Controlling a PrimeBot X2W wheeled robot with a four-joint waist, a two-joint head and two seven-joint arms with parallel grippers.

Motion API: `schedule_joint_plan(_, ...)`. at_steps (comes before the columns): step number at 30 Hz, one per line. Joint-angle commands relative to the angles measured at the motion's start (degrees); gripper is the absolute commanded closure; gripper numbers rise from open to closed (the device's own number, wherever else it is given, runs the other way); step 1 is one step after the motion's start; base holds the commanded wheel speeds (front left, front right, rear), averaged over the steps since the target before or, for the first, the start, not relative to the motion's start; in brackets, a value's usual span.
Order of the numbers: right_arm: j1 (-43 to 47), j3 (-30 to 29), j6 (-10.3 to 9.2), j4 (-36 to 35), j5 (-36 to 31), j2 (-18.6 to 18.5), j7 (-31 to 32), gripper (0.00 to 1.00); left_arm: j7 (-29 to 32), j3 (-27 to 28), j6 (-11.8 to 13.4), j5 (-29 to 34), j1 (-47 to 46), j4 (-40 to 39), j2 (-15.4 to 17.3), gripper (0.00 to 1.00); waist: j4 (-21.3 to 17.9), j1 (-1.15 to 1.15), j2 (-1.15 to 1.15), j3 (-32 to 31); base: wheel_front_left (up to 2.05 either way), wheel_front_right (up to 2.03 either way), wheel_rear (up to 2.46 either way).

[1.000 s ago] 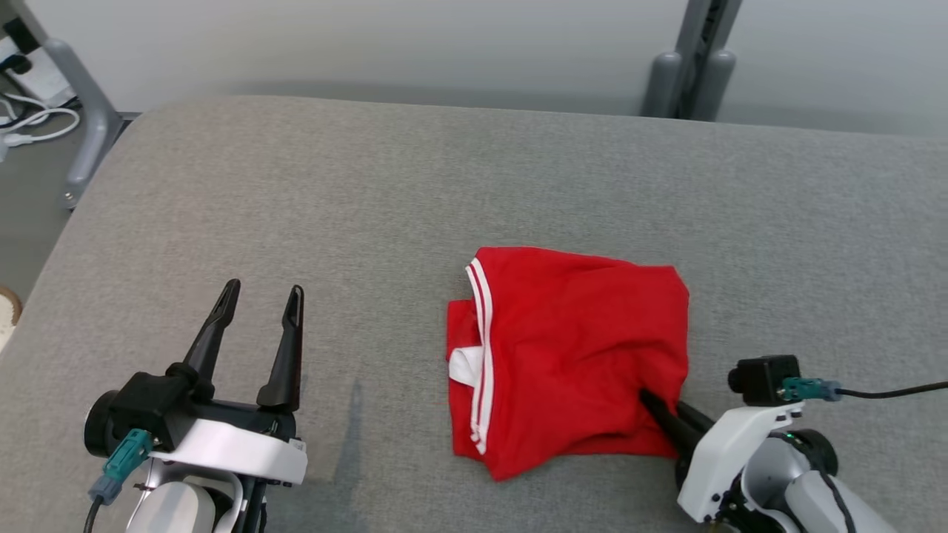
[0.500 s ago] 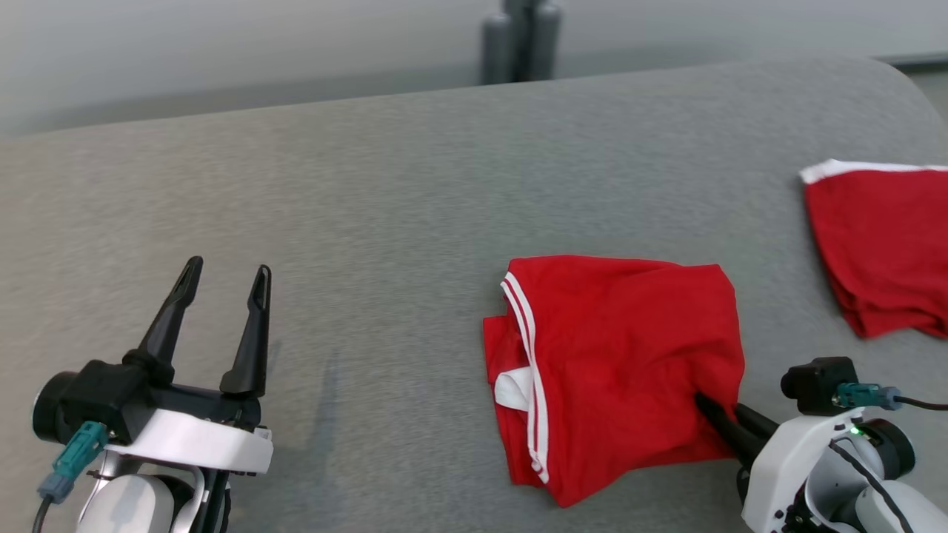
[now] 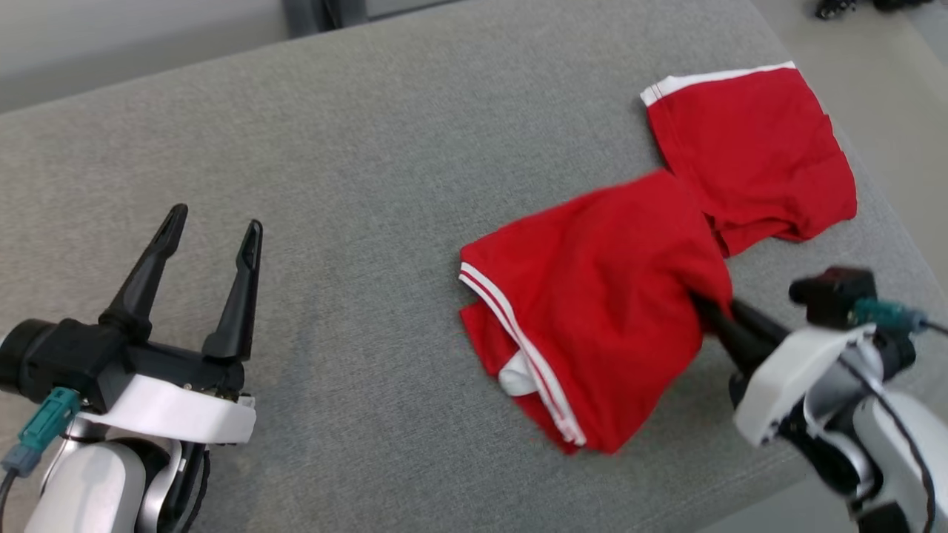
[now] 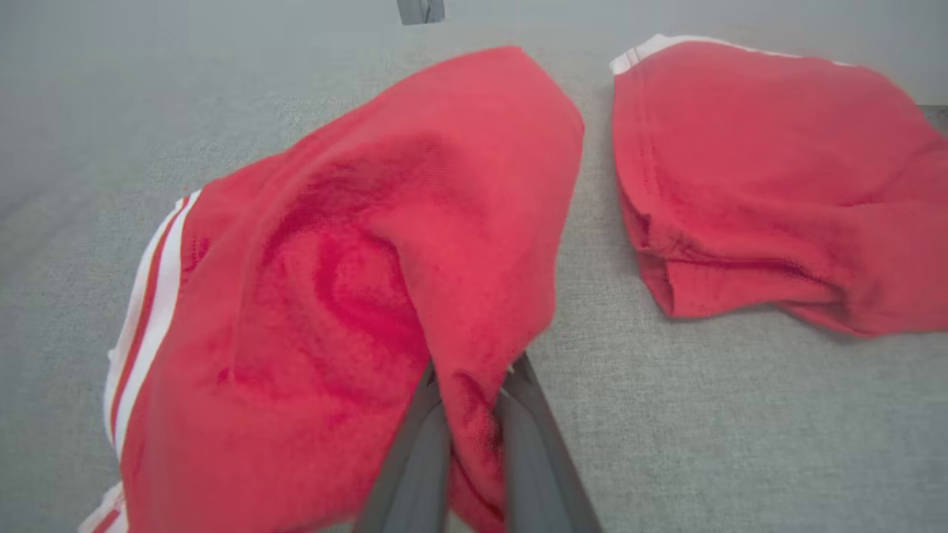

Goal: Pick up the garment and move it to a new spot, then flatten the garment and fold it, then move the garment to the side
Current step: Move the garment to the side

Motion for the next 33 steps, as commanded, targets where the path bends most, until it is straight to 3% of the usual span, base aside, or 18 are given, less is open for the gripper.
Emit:
schedule_joint_plan(1, -3.1, -0.2, -0.01, 0.8, 0.4, 0.2, -1.1, 1.00, 0.4, 0.1, -0.2, 0.3, -1.3, -0.5, 0.8, 0.00, -1.5, 0.00, 0.00, 2.1, 0.00, 0.00, 0.00)
schedule_joint_plan(10, -18.9, -1.7, -0.01, 11.6, 4.7, -2.4, -7.1, 1.00, 1.9, -0.5, -0.8, 1.0, -4.1, -3.2, 2.3, 0.00, -1.3, 0.00, 0.00, 6.8, 0.00, 0.00, 0.00)
schedule_joint_plan(21, -27.5, -4.0, -0.01, 29.0, 9.4, -7.6, -12.9, 1.00, 4.2, -1.9, -1.6, 1.8, -6.5, -5.7, 3.8, 0.00, -1.4, 0.00, 0.00, 12.1, 0.00, 0.00, 0.00)
schedule_joint_plan(22, -27.9, -3.7, -0.01, 30.3, 10.0, -7.2, -12.5, 0.73, 4.4, -2.0, -1.7, 1.8, -6.6, -5.8, 4.0, 0.00, -1.5, 0.00, 0.00, 12.4, 0.00, 0.00, 0.00)
schedule_joint_plan(24, -29.0, -3.6, -0.01, 32.8, 10.2, -6.9, -13.4, 0.00, 4.5, -2.1, -1.8, 1.8, -7.0, -6.1, 4.1, 0.00, -1.8, 0.00, 0.00, 12.8, 0.00, 0.00, 0.00)
schedule_joint_plan(33, -30.9, -5.3, -0.01, 44.8, 10.1, -4.2, -17.9, 0.00, 4.0, -2.6, -1.6, 1.2, -7.1, -5.4, 3.8, 0.00, -1.4, 0.00, 0.00, 12.6, 0.00, 0.00, 0.00)
